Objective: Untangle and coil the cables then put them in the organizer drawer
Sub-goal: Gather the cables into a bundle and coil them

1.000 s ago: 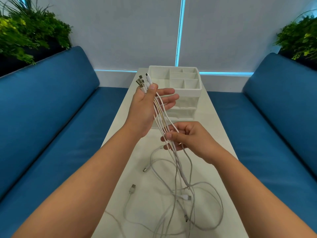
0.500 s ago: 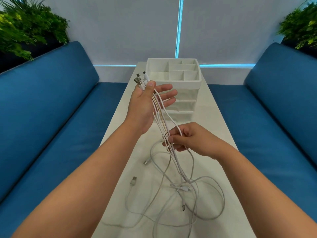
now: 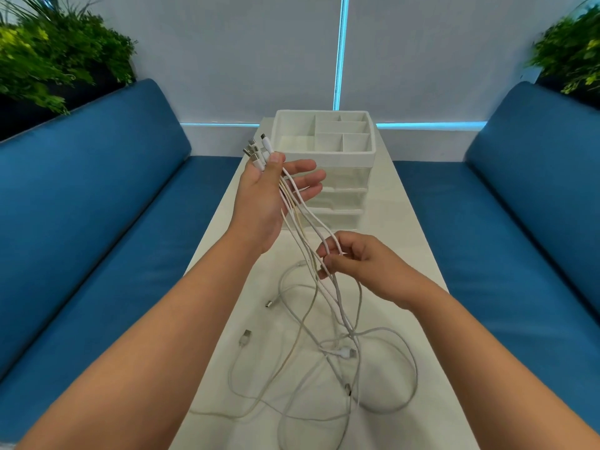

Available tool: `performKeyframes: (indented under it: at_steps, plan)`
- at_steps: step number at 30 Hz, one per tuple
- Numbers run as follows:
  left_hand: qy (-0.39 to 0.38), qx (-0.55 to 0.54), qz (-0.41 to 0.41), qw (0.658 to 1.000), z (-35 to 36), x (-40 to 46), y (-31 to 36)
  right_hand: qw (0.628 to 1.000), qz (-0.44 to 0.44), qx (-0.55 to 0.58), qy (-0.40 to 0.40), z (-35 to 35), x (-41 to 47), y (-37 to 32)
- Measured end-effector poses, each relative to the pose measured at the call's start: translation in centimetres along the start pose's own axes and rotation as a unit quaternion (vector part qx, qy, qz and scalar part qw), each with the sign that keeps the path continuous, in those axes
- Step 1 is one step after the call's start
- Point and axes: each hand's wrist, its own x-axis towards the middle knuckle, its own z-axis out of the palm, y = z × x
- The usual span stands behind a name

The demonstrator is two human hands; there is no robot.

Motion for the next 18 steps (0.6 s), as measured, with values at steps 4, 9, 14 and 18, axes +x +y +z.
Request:
performKeyframes:
  at_steps: [4,9,14,18]
  plan:
    - [-0.005,-0.006,0.012,1.000,1.5,-0.5,0.1,0.999,-0.003,0.043,0.000,0.4,-0.6,0.8]
    - [0.010,-0.019,0.022,1.000,2.7,-1.0,0.8,0.996,-0.017,0.071,-0.049,0.0,-1.1,1.3]
    - [0.034,-0.024,0.044,0.998,3.1,-2.0,1.2,0.997,-0.044,0.013,-0.054,-0.1,-1.8,1.5]
    - [0.055,-0.023,0.059,0.996,3.0,-2.8,1.1,0.995,-0.050,0.021,-0.081,0.3,-2.2,2.0]
